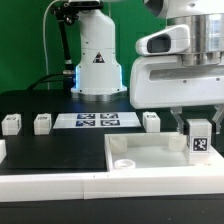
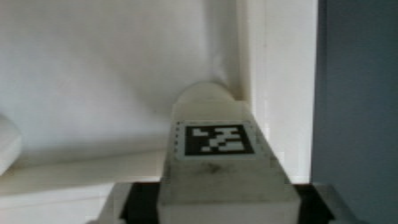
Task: Assemble square table
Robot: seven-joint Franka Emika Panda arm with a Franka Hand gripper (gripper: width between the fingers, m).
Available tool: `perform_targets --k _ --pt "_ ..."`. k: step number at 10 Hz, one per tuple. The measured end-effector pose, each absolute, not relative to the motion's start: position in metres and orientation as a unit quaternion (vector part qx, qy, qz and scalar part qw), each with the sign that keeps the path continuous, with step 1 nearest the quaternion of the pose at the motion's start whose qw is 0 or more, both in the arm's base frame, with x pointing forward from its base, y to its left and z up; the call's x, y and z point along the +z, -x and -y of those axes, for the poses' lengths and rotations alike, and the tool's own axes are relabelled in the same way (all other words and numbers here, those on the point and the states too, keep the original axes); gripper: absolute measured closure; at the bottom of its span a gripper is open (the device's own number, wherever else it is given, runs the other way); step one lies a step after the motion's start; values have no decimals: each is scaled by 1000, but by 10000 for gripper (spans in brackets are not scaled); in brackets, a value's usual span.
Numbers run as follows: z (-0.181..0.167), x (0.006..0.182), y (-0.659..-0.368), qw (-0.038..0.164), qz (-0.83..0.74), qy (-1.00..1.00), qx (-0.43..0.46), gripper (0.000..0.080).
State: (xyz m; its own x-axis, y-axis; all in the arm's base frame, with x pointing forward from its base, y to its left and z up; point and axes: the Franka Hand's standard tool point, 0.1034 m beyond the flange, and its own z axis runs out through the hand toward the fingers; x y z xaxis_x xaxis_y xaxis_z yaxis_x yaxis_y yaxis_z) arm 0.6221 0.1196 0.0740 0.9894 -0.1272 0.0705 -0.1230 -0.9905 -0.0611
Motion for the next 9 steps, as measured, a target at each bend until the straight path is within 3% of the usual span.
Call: perform_targets --k 2,7,8,9 --pt "-116 75 -622 35 -176 983 -41 509" --pt "-103 73 -621 26 -300 953 -38 501" --pt "-103 73 -620 26 -301 953 -38 424" --pt "-105 73 -620 26 -302 952 -38 424"
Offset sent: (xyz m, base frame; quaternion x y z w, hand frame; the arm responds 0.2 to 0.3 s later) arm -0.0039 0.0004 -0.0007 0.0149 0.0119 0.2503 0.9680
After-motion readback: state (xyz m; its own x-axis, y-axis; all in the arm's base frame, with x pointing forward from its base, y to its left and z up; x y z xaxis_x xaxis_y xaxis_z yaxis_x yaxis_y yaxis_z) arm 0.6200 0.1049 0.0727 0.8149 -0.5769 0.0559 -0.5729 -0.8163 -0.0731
